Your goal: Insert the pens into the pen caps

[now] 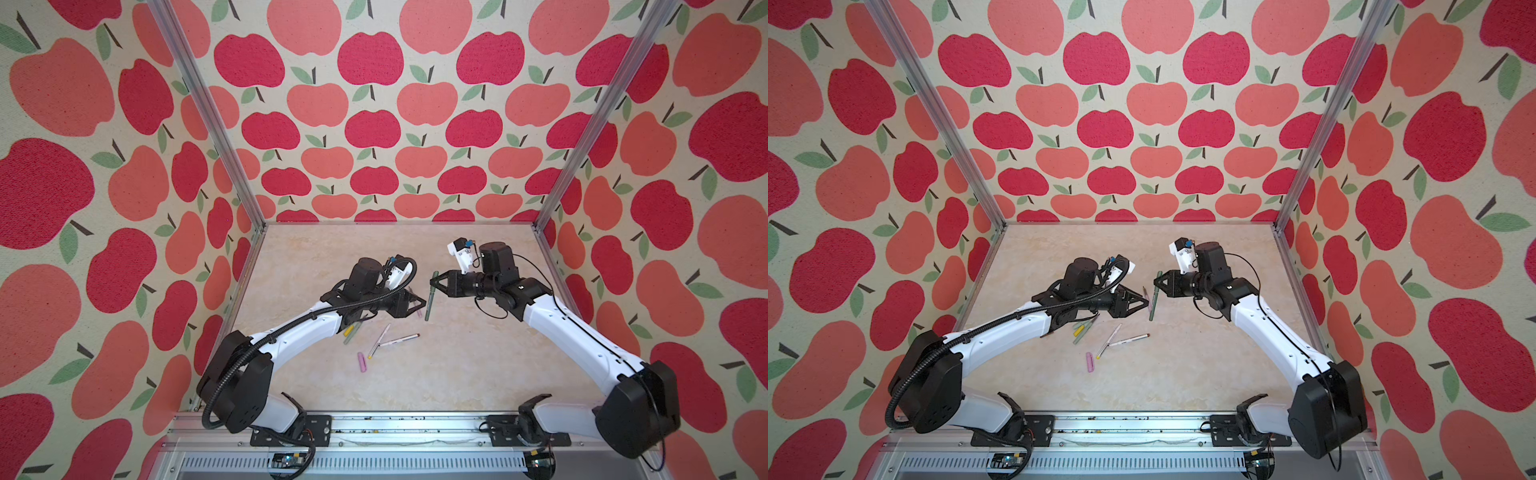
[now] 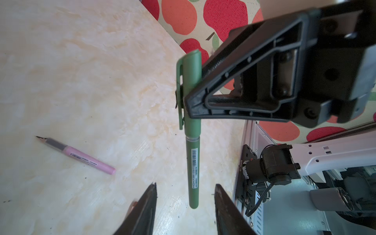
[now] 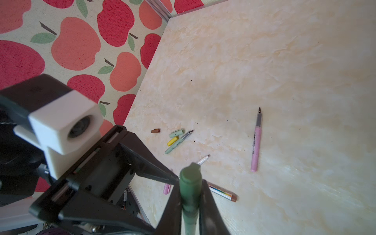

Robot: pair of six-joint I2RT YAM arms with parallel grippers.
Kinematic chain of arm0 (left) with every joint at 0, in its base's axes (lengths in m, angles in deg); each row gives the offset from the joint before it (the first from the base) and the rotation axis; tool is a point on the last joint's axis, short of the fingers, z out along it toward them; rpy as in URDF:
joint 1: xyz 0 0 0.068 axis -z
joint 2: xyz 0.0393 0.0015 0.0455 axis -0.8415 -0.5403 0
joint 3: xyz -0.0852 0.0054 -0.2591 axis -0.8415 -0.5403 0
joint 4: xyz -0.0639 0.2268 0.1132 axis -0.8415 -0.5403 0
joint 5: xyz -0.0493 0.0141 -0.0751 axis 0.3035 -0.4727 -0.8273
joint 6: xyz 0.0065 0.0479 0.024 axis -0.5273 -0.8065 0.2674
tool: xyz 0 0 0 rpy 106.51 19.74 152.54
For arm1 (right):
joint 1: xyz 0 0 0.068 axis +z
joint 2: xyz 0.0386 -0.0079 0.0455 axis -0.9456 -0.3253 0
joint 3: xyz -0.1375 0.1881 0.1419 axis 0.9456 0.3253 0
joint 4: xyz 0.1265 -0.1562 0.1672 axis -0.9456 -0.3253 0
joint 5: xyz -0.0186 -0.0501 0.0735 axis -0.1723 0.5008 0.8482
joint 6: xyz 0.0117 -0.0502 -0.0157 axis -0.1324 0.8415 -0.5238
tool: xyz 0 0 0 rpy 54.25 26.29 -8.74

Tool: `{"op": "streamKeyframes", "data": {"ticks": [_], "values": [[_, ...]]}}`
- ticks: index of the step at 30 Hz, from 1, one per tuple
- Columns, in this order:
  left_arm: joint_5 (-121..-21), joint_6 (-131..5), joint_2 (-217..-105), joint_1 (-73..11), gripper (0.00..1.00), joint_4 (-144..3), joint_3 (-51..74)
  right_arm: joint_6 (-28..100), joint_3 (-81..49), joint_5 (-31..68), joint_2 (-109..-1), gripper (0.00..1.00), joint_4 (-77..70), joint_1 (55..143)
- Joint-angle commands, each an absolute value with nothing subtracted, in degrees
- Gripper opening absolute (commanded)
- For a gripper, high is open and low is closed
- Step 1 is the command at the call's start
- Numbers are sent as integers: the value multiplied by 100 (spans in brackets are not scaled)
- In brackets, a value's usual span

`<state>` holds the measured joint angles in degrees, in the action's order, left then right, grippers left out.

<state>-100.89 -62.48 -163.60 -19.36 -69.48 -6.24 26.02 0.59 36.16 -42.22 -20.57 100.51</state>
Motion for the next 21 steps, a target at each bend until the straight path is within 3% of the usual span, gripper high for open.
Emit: {"op": "streamKeyframes", "data": {"ticks": [1, 14, 17, 21], "values": [[-10503, -6120, -16604, -1937, 48, -6591, -436, 2517, -111, 3797, -4225, 2, -1982, 10103], [-10730, -5921, -16978, -1784, 45, -6491, -232, 2419, 47, 3815, -4206, 2, -1761, 10109], [-10717, -5835, -17076, -1755, 33, -6450, -168, 2393, 82, 3823, -4188, 2, -1726, 10120], [-10656, -5761, -17154, -1730, 11, -6432, -96, 2393, 138, 3799, -4134, 2, -1722, 10124]]}}
